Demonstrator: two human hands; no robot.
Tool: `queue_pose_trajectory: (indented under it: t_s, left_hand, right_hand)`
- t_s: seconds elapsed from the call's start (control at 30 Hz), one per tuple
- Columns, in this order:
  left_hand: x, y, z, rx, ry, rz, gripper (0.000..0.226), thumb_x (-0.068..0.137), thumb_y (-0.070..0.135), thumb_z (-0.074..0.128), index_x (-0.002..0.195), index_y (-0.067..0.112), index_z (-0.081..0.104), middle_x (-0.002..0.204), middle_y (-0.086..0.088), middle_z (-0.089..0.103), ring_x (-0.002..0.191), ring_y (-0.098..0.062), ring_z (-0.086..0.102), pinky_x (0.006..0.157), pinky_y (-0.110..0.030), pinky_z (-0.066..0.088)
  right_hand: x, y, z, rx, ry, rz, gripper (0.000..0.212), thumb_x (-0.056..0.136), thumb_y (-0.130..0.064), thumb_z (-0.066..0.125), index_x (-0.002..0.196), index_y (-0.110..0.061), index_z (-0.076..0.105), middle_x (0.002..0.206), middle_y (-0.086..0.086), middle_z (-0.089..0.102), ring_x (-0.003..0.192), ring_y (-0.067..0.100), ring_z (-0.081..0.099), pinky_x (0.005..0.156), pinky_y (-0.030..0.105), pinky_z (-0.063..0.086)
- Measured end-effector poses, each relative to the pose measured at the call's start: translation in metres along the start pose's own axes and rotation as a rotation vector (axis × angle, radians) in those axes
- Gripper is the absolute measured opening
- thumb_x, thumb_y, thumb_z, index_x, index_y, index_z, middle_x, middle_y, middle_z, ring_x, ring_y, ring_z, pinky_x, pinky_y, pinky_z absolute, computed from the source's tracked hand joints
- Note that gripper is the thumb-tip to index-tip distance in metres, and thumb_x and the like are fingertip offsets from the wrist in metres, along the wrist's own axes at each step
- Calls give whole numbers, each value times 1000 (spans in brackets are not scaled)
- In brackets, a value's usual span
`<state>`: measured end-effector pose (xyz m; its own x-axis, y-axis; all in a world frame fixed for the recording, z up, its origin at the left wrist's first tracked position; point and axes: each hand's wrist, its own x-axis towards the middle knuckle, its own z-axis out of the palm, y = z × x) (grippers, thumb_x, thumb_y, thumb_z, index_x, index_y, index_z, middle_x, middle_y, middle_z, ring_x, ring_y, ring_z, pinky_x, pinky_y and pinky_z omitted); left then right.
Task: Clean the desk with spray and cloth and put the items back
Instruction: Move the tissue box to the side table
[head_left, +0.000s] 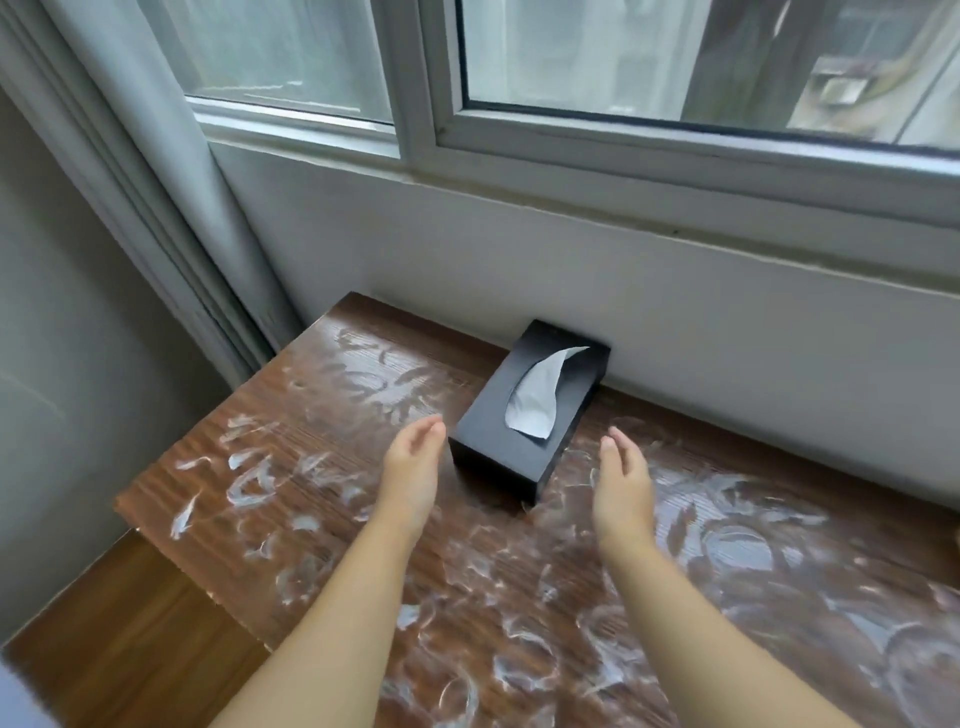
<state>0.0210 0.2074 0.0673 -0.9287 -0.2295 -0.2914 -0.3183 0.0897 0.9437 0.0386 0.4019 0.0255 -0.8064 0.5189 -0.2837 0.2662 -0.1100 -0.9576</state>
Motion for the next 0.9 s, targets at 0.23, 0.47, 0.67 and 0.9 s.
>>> queue_pose_trajectory:
  t_s: [0.23,0.47,0.67,0.9]
  left_hand:
    - [84,-7,39,198,-199,16,41,104,34,44,142,19,50,127,10,51,116,-6,46,97,-23,36]
    - [107,-23,49,152,-297,-28,39,102,39,44,137,29,57,136,12,60,127,-12,54,111,-41,44]
    - [100,-15,49,78,-341,-44,35,104,27,45,137,29,58,137,11,60,127,-12,56,110,-40,45]
    - [54,-2,68,94,-453,2,37,105,23,42,140,27,54,137,10,59,126,-11,55,109,-34,45]
  right_hand:
    - [39,20,59,40,119,118,44,101,-33,43,145,-29,38,147,-7,42,133,16,40,110,35,32]
    - [37,29,91,176,123,135,49,100,-41,40,148,-39,29,151,-15,35,137,12,36,112,45,34]
    - [29,26,80,199,93,147,51,101,-37,41,150,-37,25,148,-14,38,132,13,41,109,43,38]
    - [3,12,34,284,158,151,47,103,-33,39,149,-35,30,140,-13,43,118,10,50,87,27,46]
